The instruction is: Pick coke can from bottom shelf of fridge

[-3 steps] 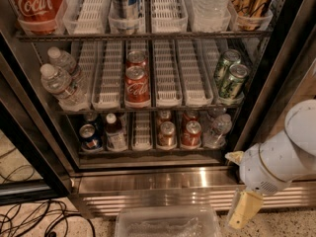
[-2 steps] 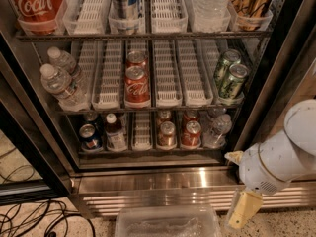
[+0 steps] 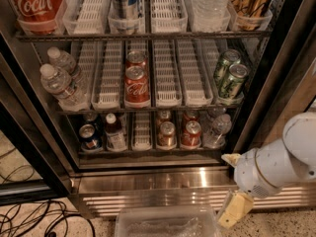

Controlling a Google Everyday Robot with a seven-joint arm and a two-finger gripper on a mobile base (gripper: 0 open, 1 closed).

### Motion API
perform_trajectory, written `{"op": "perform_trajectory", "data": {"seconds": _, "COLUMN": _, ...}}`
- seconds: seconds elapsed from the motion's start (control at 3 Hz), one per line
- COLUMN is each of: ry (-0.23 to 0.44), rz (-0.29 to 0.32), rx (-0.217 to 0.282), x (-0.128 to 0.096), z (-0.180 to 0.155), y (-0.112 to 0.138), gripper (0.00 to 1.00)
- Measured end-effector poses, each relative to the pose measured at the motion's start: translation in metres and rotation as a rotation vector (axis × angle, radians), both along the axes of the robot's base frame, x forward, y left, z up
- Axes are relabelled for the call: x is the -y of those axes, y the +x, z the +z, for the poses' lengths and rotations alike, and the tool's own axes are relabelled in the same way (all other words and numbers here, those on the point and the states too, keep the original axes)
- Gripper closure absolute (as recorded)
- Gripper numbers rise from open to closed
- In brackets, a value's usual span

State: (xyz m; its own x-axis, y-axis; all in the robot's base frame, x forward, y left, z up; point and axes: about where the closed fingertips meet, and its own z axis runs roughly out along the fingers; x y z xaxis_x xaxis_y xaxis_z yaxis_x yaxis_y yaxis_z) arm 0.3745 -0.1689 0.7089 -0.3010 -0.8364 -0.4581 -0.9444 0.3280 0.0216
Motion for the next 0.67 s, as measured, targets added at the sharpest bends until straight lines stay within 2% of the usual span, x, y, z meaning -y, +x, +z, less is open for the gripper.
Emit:
{"op": "perform_trajectory", "data": {"seconds": 0.33, "ry": 0.038, "rz": -0.099, "rx": 0.094, "x": -0.0011, "z": -0.0116, "y": 0.0136, "gripper": 0.0}}
{"op": "perform_trajectory", "data": {"seconds": 0.67, "ry": 0.092, "rz": -0.191, "rx": 0.216, "x": 0.0018, "z": -0.0163, "y": 0.0236, "gripper": 0.0}}
